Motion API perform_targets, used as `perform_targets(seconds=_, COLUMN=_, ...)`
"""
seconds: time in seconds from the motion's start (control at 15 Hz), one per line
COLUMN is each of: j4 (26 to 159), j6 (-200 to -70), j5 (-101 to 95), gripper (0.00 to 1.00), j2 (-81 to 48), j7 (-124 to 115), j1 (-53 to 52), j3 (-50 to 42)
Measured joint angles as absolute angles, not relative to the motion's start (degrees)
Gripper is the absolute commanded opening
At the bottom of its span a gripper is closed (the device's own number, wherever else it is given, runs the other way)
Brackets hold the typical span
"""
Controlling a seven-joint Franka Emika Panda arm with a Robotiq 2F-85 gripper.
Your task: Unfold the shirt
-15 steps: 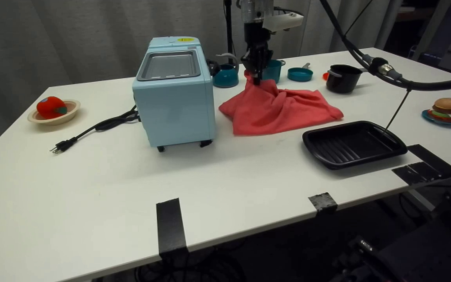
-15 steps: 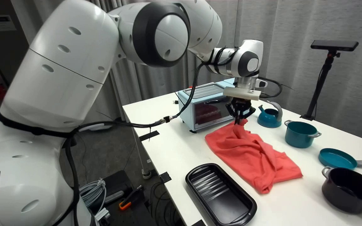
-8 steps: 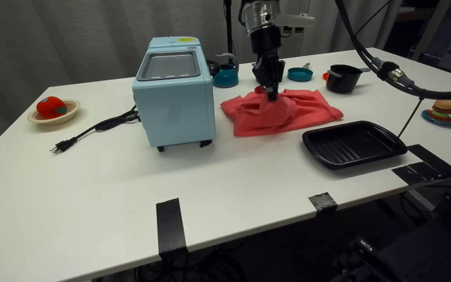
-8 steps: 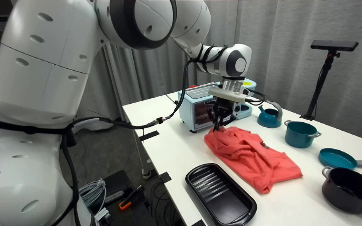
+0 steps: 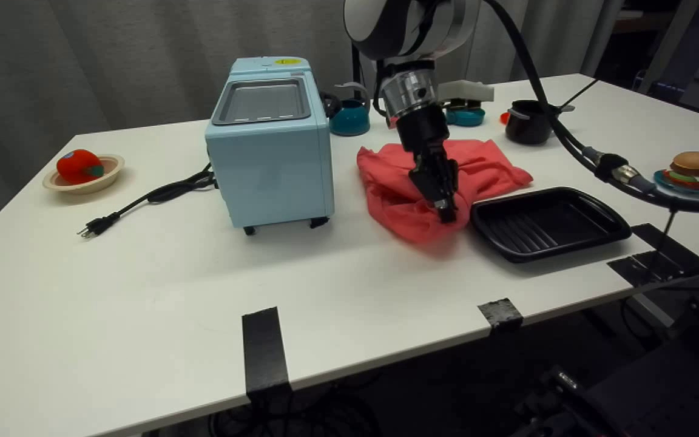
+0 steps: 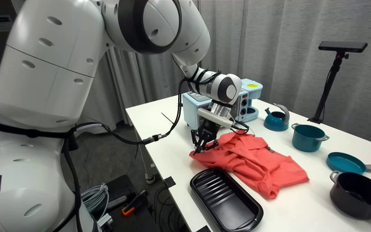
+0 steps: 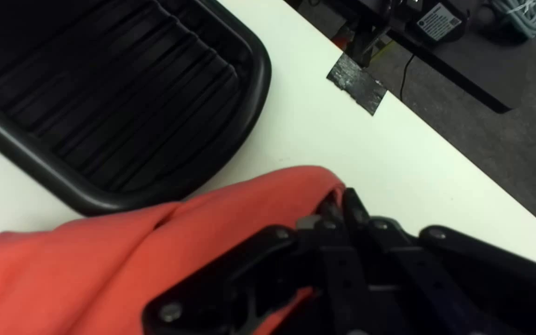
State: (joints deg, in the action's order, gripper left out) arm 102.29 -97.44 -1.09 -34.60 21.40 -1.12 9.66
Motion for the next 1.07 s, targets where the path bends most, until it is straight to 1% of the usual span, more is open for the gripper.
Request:
perform_targets(seconds=0.07, j4=103.1, j6=-97.4, j5=-1.1, gripper=0.32, j2=-34.9, j7=21.4, j1=-1.4, j3=9.8)
perform_targets(seconds=0.13, j4=103.8, j6=-97.3, j5=-1.1, gripper=0.33, j2=-35.3, j7=21.4, j1=-1.7, j3=9.9)
perform_targets(seconds=0.27, j4=104.6, j6=-97.3, j5=-1.1, gripper=0.47, j2=-36.0, j7=21.2, j1=-2.2, j3=9.9)
perform_targets(seconds=0.6, j4=104.0, j6=-99.3, j5=-3.2, gripper=0.86, j2=-34.8, j7=19.4, j1=-2.3, j3=8.5)
perform_targets(seconds=0.73, j4=103.1, j6=-99.7, j5=-5.1, gripper=0.99, j2=-32.9, j7=19.1, j1=-2.2, j3=7.2)
perform_targets(seconds=1.07, j4=101.1, j6=-102.9, j5=-9.8, gripper=1.00, j2=-28.1, j7=18.6, j1=-2.1, j3=4.2)
